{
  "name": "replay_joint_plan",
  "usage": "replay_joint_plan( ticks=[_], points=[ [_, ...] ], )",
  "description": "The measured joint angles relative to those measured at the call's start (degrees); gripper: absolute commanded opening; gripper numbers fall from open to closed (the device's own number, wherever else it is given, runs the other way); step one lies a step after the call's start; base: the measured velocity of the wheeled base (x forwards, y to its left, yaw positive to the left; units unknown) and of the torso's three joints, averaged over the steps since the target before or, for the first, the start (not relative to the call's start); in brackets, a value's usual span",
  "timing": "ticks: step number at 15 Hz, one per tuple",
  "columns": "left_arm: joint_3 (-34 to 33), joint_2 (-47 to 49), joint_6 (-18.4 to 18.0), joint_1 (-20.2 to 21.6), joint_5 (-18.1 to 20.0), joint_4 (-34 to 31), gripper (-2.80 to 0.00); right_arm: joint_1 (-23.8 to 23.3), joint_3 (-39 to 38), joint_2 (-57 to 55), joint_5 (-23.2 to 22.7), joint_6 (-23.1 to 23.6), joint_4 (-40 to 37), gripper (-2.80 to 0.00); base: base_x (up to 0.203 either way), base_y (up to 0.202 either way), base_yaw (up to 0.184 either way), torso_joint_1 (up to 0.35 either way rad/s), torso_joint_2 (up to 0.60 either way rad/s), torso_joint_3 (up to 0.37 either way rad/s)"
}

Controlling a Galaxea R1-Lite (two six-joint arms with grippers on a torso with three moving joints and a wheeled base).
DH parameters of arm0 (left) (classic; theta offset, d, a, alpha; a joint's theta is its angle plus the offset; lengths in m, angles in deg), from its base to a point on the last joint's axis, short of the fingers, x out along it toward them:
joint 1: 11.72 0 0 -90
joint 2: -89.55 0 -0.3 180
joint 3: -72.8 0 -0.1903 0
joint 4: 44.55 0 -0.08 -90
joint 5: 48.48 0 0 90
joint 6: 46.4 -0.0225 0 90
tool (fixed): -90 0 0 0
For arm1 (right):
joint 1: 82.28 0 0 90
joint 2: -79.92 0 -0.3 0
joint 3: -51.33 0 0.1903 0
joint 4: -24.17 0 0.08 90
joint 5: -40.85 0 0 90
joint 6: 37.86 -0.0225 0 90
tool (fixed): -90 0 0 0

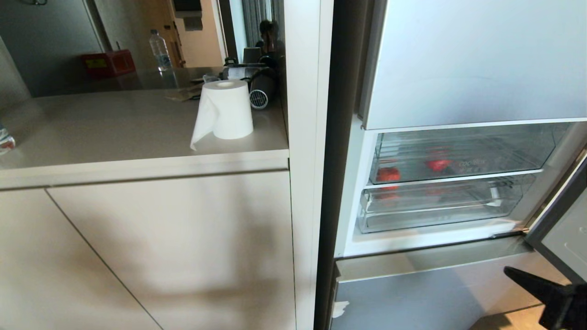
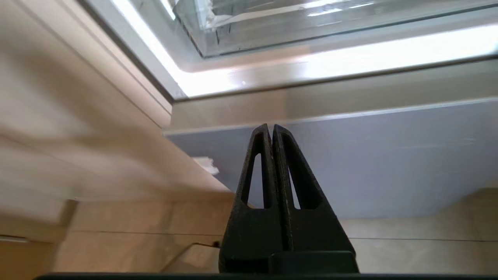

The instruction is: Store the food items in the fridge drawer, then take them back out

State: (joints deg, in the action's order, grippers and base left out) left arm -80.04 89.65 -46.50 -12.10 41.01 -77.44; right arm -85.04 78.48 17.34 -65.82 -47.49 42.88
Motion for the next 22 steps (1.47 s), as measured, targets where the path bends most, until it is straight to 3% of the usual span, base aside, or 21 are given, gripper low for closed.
replay_joint_plan(
  ticks=[6, 8, 10, 22],
  points=[
    [0.0, 0.0, 0.0, 0.0, 0.0, 0.0, -2.8, 0.7, -0.3, 40.3, 7.8, 7.4, -37.8, -2.8, 0.0, 0.0, 0.0, 0.0, 0.0, 0.0],
    [0.0, 0.0, 0.0, 0.0, 0.0, 0.0, -2.8, 1.6, -0.3, 50.8, 10.9, 10.9, -45.0, -2.8, 0.0, 0.0, 0.0, 0.0, 0.0, 0.0],
    [0.0, 0.0, 0.0, 0.0, 0.0, 0.0, -2.8, 2.3, -2.3, 57.4, 14.1, 15.2, -43.2, -2.8, 0.0, 0.0, 0.0, 0.0, 0.0, 0.0],
    [0.0, 0.0, 0.0, 0.0, 0.0, 0.0, -2.8, 2.8, -3.8, 62.6, 16.1, 11.9, -41.9, -2.8, 0.0, 0.0, 0.0, 0.0, 0.0, 0.0]
  ],
)
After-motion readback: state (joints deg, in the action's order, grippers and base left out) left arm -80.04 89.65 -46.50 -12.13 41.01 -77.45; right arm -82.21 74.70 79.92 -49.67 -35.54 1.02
